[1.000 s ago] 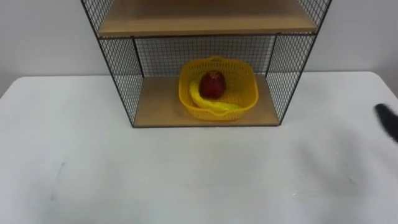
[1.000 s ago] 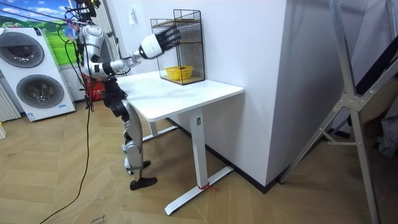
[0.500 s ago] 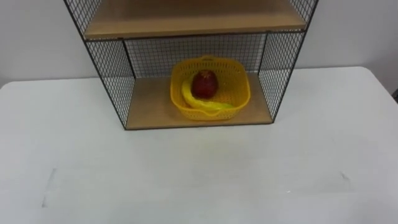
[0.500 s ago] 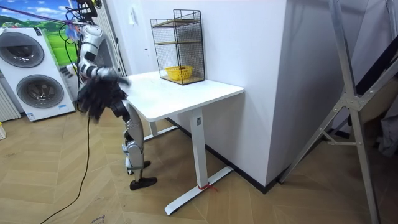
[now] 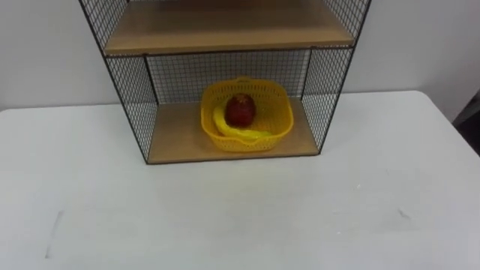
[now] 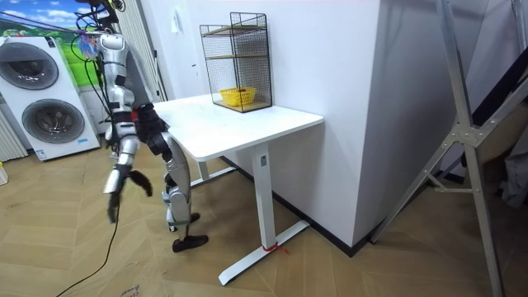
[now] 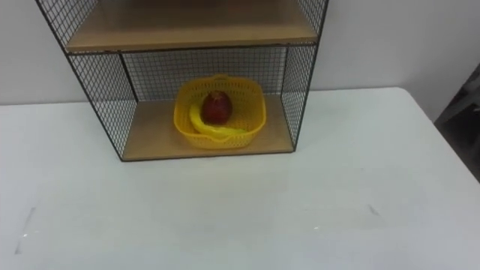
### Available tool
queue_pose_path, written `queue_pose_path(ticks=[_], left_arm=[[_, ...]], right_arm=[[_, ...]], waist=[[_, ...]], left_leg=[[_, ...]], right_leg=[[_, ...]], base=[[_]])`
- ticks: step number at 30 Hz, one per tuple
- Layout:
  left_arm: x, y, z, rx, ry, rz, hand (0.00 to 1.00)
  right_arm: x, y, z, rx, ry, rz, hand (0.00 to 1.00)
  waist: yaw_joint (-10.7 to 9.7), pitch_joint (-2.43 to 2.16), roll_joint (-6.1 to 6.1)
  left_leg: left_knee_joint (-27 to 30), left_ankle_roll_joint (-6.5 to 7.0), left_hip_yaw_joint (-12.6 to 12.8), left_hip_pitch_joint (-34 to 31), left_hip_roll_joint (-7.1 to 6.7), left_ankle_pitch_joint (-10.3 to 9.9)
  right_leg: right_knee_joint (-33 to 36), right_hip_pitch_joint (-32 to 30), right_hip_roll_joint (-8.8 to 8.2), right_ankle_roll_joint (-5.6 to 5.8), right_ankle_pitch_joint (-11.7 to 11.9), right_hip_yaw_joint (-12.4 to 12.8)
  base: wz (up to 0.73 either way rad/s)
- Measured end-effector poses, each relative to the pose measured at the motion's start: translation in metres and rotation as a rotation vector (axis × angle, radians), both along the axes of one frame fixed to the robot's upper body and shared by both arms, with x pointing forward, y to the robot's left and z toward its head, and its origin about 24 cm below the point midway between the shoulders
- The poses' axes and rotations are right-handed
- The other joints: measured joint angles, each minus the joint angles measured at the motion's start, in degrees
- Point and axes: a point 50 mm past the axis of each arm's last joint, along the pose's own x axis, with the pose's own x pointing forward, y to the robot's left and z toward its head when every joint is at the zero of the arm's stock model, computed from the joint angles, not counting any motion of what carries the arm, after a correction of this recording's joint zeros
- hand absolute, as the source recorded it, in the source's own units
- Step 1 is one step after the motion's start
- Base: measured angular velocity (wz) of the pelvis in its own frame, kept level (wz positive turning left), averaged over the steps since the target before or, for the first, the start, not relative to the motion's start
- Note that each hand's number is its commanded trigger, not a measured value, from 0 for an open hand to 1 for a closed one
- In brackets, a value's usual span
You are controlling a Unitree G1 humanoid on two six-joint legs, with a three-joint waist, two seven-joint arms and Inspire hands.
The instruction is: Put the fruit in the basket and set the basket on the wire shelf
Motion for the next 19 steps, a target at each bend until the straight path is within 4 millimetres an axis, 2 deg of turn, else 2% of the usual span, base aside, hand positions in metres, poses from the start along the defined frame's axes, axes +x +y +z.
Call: queue_pose_path(ticks=[3, 6, 9, 13, 15, 17, 19], left_arm=[[0.023, -0.011, -0.014, -0.207, 0.044, -0.370, 0.00], [0.051, -0.022, -0.026, -0.362, 0.067, -0.641, 0.00], [0.072, -0.028, -0.032, -0.432, 0.080, -0.797, 0.00], [0.096, -0.029, -0.035, -0.447, 0.082, -0.907, 0.00], [0.109, -0.033, -0.037, -0.458, 0.079, -0.959, 0.00], [0.115, -0.035, -0.037, -0.467, 0.073, -0.992, 0.00], [0.116, -0.036, -0.037, -0.475, 0.070, -1.004, 0.00]], right_arm=[[0.028, 0.005, -0.011, 0.148, -0.011, 0.249, 0.00], [0.053, 0.010, -0.019, 0.277, -0.017, 0.464, 0.00], [0.066, 0.013, -0.023, 0.365, -0.015, 0.587, 0.00], [0.077, 0.018, -0.025, 0.449, 0.020, 0.723, 0.00], [0.082, 0.019, -0.027, 0.473, 0.022, 0.742, 0.00], [0.087, 0.019, -0.027, 0.473, 0.011, 0.752, 0.00], [0.094, 0.019, -0.027, 0.468, -0.010, 0.765, 0.00]], waist=[[-0.3, 0.07, -0.09], [-0.4, 0.16, -0.50], [-0.4, 0.54, -0.80], [-0.4, 0.85, -0.79], [-0.7, 1.38, -0.66], [-1.1, 1.66, -0.62], [-1.8, 1.72, -0.62]], left_leg=[[-0.2, -0.02, -0.9, 0.7, -0.07, 0.0], [-0.5, -0.18, -1.3, 1.1, -0.22, 0.1], [-1.0, -0.36, -0.7, 1.9, -0.15, 0.2], [-1.0, -0.92, -0.7, 1.9, -0.07, 0.6], [-1.0, -0.91, -0.6, 2.1, -0.07, 0.7], [-0.9, -0.88, -0.7, 2.0, -0.09, 0.7], [-0.9, -0.87, -0.8, 1.8, -0.09, 0.7]], right_leg=[[-1.6, 1.8, 0.25, -0.05, 0.6, -0.6], [-1.7, 2.2, 0.26, -0.14, 0.8, -0.8], [-1.8, 2.4, 0.41, -0.31, 0.9, -0.2], [-2.6, 2.6, 0.67, -0.37, 1.4, 0.0], [-2.6, 2.6, 0.72, -0.39, 1.4, 0.1], [-2.6, 2.6, 0.73, -0.39, 1.4, 0.1], [-2.6, 2.5, 0.75, -0.39, 1.4, 0.0]], base=[[0.19], [0.06], [-0.10], [-0.07], [-0.07], [-0.02], [0.04]])
